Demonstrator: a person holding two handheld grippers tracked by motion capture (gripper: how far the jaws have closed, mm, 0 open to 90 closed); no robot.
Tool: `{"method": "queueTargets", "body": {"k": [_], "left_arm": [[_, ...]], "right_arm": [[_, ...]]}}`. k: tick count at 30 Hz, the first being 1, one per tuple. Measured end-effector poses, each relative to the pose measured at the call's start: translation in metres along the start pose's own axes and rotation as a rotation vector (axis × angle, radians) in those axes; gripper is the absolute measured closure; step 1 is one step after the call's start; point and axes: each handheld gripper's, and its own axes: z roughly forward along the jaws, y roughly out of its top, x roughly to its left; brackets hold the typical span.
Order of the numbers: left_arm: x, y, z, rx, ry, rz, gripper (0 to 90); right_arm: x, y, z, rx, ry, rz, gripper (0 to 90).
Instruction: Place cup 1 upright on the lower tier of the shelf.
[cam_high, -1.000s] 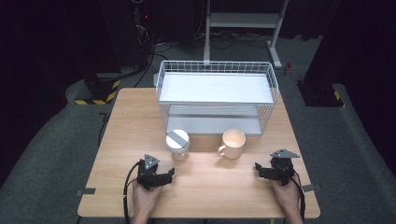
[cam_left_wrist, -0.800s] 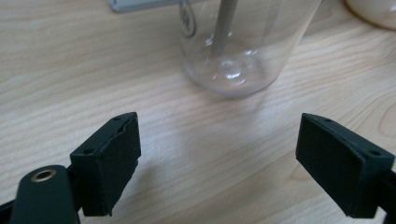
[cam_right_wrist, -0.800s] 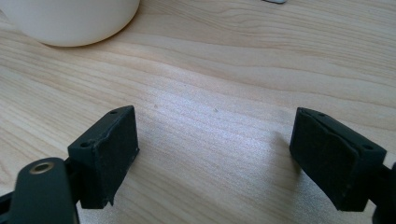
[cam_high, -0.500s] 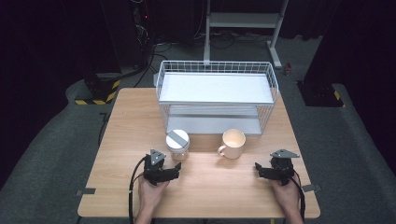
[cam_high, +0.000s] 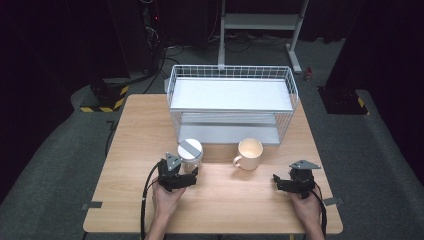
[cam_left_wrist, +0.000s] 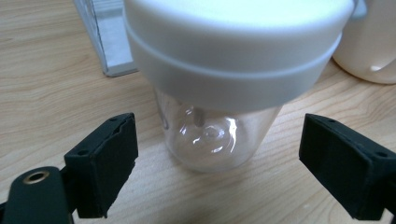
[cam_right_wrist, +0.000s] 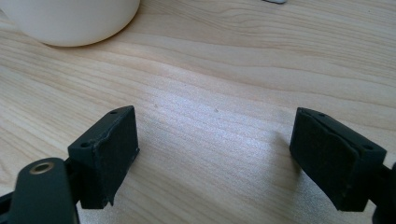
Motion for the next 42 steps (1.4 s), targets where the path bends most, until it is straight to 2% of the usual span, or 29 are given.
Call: {"method": "queueTargets", "body": {"k": [9,25,42], "left_arm": [[-0.003,0.011,0.009,-0.006,0.007,0.007,10.7],[-0.005,0.017,0.022,-0.01,0.016,0.006,10.5],[-0.005,0.017,0.032,-0.004,0.038,0.011,16.9]], "right_arm": [[0.0,0.0,0.0,-0.001,0.0,-0.004,15.3],[0.0,0.0,0.0,-0.001,0.0,-0.004,15.2],[0.0,0.0,0.0,-0.001,0.0,-0.004,15.3]]}}
